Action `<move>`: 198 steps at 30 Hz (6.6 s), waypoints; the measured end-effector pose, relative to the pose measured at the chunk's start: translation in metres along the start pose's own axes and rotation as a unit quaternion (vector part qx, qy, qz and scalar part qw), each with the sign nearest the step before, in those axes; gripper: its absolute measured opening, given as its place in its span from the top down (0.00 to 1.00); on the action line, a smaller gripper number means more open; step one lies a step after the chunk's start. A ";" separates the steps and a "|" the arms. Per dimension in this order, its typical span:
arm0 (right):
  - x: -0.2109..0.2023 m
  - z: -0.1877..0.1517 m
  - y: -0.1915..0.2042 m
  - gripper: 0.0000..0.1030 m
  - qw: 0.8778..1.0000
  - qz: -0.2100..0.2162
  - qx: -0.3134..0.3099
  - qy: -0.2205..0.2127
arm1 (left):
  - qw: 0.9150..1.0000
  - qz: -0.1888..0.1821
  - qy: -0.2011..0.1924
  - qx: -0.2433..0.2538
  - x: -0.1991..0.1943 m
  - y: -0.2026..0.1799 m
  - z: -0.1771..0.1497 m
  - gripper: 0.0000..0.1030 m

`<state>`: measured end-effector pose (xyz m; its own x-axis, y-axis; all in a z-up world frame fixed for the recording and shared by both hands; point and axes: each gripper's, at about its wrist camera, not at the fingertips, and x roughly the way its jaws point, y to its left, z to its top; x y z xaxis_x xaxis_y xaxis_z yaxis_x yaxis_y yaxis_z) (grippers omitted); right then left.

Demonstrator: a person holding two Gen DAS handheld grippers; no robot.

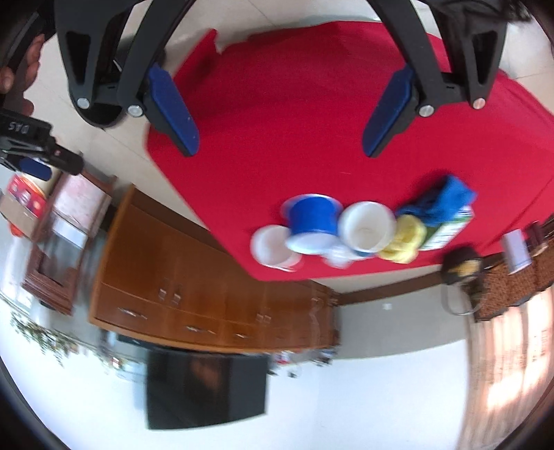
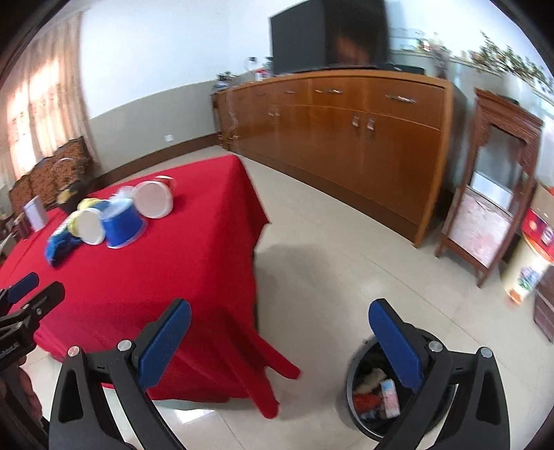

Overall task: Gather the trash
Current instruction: 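Move both tools back toward the cups and towel on the table, then grasp the blue-and-white bowl with the right tool while the left tool grasps the blue towel, then carry the bowl and blue towel over the black bucket with both tools, then open both tools to drop the bowl and towel into the bucket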

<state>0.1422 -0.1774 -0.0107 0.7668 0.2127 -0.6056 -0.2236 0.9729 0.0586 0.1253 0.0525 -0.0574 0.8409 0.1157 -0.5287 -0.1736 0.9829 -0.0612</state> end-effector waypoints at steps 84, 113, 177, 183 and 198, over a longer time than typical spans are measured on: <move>0.141 0.067 0.235 0.27 0.984 0.110 -0.134 0.030 | 0.993 0.073 0.034 -0.081 0.087 0.188 0.033 0.20; 0.070 0.058 0.169 0.27 0.992 0.086 -0.096 -0.007 | 0.999 0.024 0.004 -0.026 0.037 0.114 0.038 0.74; -0.055 -0.067 -0.190 0.27 0.989 -0.134 0.064 0.023 | 0.946 -0.259 0.073 0.183 0.045 -0.250 -0.020 0.74; -0.033 -0.083 -0.209 0.27 0.990 -0.122 0.047 0.048 | 0.936 -0.276 0.090 0.198 0.059 -0.273 -0.038 0.73; 0.070 -0.148 -0.247 0.19 0.984 -0.033 -0.045 0.170 | 0.906 -0.303 0.162 0.248 0.121 -0.320 -0.100 0.21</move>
<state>0.1618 -0.4161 -0.1847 0.5386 0.0913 -0.8376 -0.2445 0.9683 -0.0516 0.2319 -0.2618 -0.1865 0.4962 -0.4350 -0.7514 0.5884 0.8049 -0.0774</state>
